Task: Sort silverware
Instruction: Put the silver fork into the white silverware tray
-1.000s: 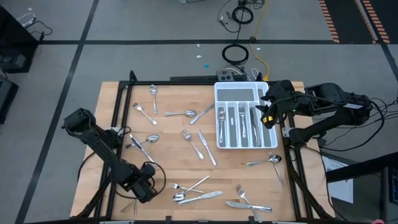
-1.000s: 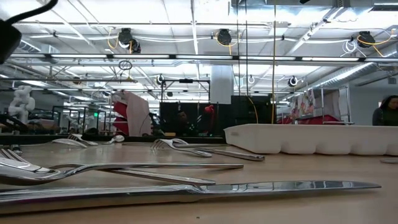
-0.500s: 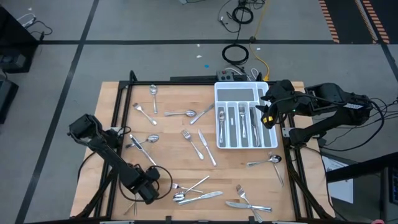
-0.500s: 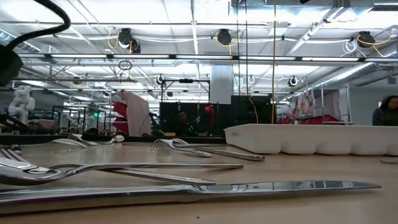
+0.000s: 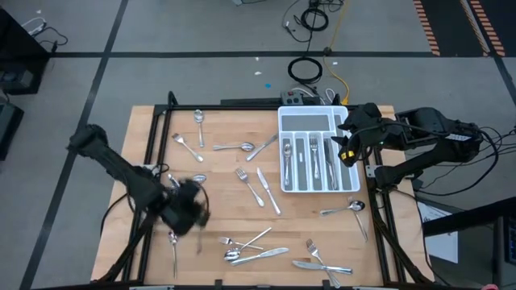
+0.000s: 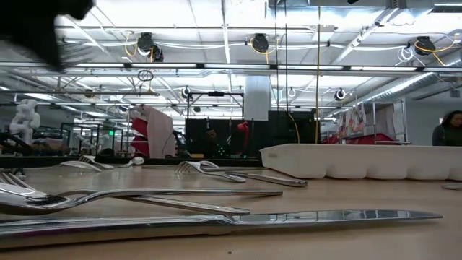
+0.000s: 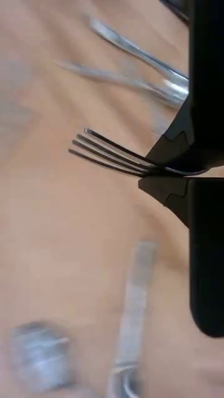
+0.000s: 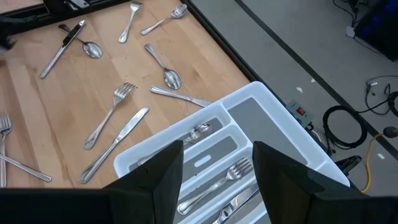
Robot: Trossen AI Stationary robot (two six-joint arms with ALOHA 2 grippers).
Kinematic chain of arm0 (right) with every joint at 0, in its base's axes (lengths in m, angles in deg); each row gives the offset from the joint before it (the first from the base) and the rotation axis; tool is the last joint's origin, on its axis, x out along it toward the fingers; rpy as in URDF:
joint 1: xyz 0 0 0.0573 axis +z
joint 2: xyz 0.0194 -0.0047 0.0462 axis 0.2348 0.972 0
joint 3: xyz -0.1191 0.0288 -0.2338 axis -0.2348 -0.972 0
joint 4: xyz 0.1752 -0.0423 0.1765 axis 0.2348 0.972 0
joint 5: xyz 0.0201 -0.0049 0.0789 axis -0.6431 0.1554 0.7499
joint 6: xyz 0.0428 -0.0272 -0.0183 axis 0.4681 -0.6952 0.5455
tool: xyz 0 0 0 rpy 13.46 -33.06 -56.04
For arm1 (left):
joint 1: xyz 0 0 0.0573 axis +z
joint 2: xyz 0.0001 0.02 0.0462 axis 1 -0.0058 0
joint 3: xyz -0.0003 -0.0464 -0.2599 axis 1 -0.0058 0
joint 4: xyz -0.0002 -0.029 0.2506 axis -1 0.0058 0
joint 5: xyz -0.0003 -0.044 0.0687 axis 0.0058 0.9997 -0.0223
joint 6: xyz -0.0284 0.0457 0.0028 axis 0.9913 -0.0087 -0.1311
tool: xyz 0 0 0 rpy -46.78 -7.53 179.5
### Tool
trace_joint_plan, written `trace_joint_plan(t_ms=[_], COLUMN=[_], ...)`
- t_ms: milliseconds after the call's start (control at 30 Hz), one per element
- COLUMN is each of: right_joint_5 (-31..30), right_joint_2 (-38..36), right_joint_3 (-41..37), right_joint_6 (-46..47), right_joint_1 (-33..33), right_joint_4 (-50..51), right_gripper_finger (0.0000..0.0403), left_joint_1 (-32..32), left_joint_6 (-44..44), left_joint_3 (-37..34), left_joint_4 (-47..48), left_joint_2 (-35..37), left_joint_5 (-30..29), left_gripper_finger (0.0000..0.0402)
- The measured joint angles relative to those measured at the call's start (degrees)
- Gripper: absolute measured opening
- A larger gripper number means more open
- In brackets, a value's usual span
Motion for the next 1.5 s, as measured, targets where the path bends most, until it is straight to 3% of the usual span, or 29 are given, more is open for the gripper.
trace_joint_plan(t_ms=[133, 267, 467, 567, 700, 833, 1033, 1267, 1500], right_joint_5=[-0.3, -0.4, -1.9, -2.0, -2.0, -3.8, -4.7, -4.7, -4.7], right_joint_2=[-1.0, -2.6, -4.8, -5.5, -5.6, -5.6, -5.6, -5.6, -5.6], right_joint_3=[0.0, 0.0, 0.0, 0.0, 0.0, 0.0, 0.0, 0.0, 0.0], right_joint_6=[-0.8, -1.6, -1.6, -1.6, -1.6, -1.7, -1.5, -1.3, -1.3], right_joint_1=[0.0, 0.0, 0.0, 0.0, 0.0, 0.0, 0.0, 0.0, 0.0], right_joint_4=[0.0, 0.2, 0.2, 0.2, 0.1, 0.1, 0.1, 0.0, -0.2], right_gripper_finger=[0.0185, 0.0185, 0.0185, 0.0185, 0.0185, 0.0185, 0.0185, 0.0185, 0.0185], left_joint_1=[8.4, 20.2, 38.3, 45.2, 51.9, 55.3, 56.7, 56.6, 55.7], left_joint_6=[-7.1, -25.7, -50.8, -56.1, -56.7, -55.4, -57.6, -58.8, -61.1], left_joint_3=[0.0, 0.0, 0.0, 0.0, 0.8, 6.7, 21.3, 38.8, 47.4], left_joint_4=[-1.7, -13.7, -41.3, -56.0, -74.4, -81.4, -80.7, -79.7, -79.4], left_joint_2=[7.2, 10.1, 5.3, -0.2, -10.4, -21.7, -37.3, -51.8, -59.8], left_joint_5=[-10.4, -10.6, 4.5, 11.9, 22.1, 31.9, 41.0, 45.4, 44.9], left_gripper_finger=[0.0003, 0.0003, 0.0003, 0.0003, 0.0003, 0.0003, 0.0003, 0.0003, 0.0003])
